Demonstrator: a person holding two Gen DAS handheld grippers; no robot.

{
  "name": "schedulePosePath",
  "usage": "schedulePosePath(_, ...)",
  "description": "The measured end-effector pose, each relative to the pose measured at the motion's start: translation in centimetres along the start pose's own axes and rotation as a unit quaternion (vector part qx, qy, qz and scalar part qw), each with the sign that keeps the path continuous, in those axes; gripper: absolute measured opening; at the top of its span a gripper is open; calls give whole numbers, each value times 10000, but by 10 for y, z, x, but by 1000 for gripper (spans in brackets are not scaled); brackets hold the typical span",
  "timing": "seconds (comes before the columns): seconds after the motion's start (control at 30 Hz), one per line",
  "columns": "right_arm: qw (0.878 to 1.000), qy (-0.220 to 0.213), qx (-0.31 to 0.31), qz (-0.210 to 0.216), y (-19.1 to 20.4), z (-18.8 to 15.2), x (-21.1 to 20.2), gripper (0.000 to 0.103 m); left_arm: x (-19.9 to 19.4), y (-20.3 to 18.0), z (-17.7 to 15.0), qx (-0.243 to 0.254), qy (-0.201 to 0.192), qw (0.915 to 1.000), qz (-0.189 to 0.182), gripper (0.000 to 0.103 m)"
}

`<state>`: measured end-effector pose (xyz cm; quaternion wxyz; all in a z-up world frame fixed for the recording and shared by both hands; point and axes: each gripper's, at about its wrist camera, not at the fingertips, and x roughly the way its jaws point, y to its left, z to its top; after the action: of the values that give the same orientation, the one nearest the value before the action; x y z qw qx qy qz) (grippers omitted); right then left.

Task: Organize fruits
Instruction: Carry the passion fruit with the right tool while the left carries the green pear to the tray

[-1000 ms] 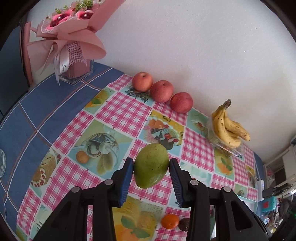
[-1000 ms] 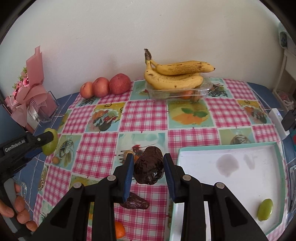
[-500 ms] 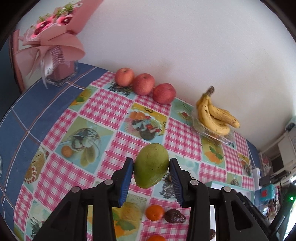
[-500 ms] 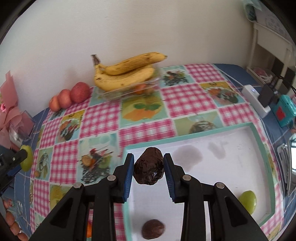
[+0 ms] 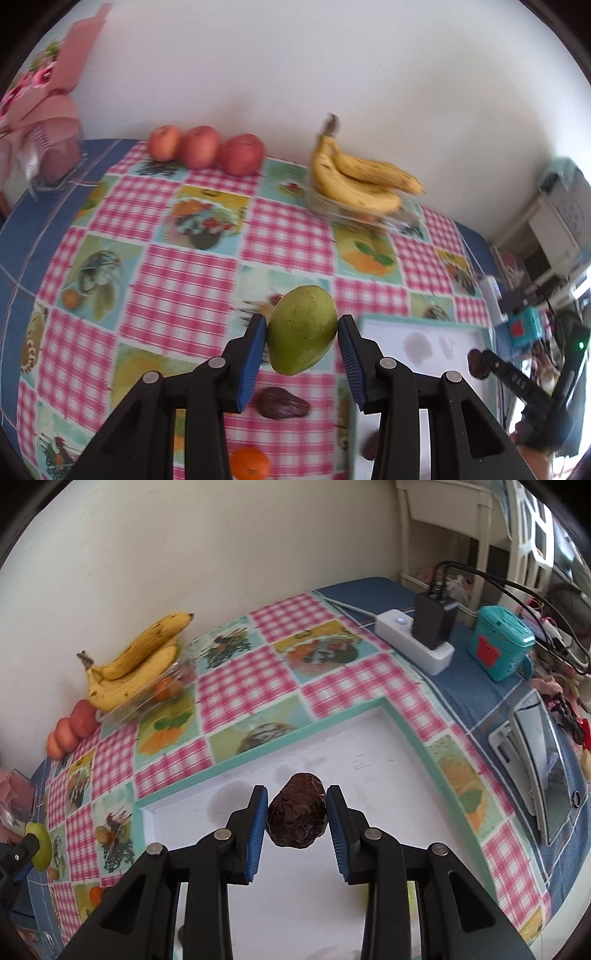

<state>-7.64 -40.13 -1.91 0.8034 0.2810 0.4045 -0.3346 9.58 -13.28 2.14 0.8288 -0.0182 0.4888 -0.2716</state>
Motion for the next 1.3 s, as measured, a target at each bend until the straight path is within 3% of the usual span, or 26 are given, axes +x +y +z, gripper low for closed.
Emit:
schedulePosePath(0.23,9997,-125,174,-104,-24,5,-11,34,14,-49,-20,532,322,9977,-281,43)
schedulePosePath(0.53,9998,-148,147,-52,-26,7,-15,34,39,-101,-46,1230,602,9891,-543,43)
schedulePosePath(0.77,9997,-92,192,-135,-30,7,-14,34,55,-108,-53,1353,682,9869,-550,43)
schedulePosePath(1.03,9985,475,168,-193,-30,-7,23,34,77,-110,-62,1476,841,9845,-442,43)
schedulePosePath(1.3,9977,619,167,-226,-30,-13,33,34,93,-109,-72,1545,1084,9815,-310,43)
